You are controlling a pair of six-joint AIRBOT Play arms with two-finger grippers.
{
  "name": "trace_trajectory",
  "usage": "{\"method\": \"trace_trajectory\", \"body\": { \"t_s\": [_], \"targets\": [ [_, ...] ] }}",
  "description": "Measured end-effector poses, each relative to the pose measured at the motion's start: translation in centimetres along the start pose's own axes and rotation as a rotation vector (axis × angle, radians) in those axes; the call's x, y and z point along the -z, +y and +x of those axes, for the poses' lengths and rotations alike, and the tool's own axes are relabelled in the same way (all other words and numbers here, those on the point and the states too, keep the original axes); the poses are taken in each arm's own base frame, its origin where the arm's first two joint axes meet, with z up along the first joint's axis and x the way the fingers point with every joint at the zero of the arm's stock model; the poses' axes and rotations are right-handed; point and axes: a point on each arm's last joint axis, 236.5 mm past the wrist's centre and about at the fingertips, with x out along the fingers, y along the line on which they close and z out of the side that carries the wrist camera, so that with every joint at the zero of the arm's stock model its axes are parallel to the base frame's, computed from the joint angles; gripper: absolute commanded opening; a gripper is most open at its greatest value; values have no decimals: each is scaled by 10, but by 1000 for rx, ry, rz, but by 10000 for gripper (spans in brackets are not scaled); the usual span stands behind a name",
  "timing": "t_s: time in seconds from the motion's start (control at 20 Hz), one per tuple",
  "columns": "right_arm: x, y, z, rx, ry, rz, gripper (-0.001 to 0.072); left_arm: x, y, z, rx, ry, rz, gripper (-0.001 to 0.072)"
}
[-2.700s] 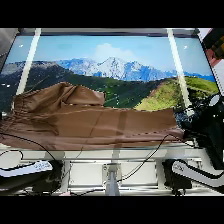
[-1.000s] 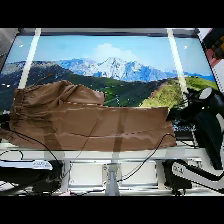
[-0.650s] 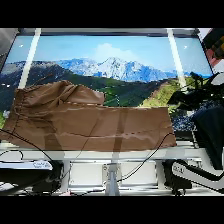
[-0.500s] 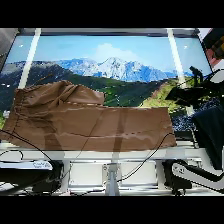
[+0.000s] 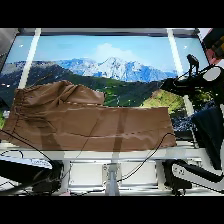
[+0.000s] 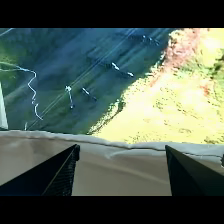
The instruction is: Fold the clothes and pants, and hang the long-sleeved shirts on hangers.
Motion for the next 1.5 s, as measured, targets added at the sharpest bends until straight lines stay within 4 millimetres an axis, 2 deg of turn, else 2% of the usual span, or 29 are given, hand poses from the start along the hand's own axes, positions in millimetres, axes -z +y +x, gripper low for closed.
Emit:
{"method": "trace_trajectory", "body": {
  "t_s": [0.25, 0.55, 0.75, 0.85, 1.25, 1.5],
  "targets": [
    [-4, 1, 0, 0, -18, 10, 591, -11, 4, 19, 133, -48, 58, 632],
    [-7, 6, 0, -20, -28, 61, 591, -27, 12, 26, 336, -168, -38, 632],
    [-15, 17, -1, -69, -61, 97, 591, -24, 1, 36, 458, -166, -48, 633],
    [-18, 23, -1, -90, -75, 106, 547, -22, -7, 40, 496, -153, -38, 635],
    [-20, 39, 1, -122, -85, 99, 547, -15, -29, 52, 526, -100, 58, 629],
    [-20, 40, 2, -123, -85, 97, 547, -8, -52, 59, 548, -44, 123, 462]
  ]
}}
